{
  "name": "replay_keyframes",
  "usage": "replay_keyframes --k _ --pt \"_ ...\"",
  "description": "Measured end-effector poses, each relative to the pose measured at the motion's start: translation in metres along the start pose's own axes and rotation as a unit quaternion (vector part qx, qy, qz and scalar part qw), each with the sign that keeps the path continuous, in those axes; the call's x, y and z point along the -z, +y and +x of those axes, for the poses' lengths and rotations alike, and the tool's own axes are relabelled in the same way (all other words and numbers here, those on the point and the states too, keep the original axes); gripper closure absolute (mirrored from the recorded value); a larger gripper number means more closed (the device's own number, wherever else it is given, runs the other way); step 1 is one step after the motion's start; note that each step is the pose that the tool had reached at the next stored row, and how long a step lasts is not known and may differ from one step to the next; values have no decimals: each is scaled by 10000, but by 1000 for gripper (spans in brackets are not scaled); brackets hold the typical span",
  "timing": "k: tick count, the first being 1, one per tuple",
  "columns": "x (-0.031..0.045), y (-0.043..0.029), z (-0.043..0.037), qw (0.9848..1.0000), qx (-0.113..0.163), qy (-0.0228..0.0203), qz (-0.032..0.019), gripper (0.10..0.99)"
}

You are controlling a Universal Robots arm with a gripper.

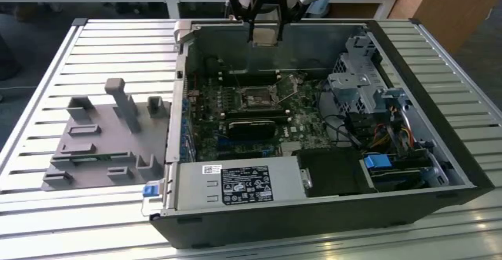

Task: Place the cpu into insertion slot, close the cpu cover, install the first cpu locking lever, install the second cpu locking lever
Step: 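Place the cpu into insertion slot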

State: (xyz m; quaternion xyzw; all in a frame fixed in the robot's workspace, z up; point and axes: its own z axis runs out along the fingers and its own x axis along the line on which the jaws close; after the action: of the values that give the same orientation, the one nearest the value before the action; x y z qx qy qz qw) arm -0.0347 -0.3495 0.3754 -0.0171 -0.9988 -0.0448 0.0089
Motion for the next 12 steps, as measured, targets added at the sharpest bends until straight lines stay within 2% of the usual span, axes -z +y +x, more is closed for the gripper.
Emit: replay_keyframes --k 12 --pt "-8 -1 0 9992 -393 -35 -8 545"
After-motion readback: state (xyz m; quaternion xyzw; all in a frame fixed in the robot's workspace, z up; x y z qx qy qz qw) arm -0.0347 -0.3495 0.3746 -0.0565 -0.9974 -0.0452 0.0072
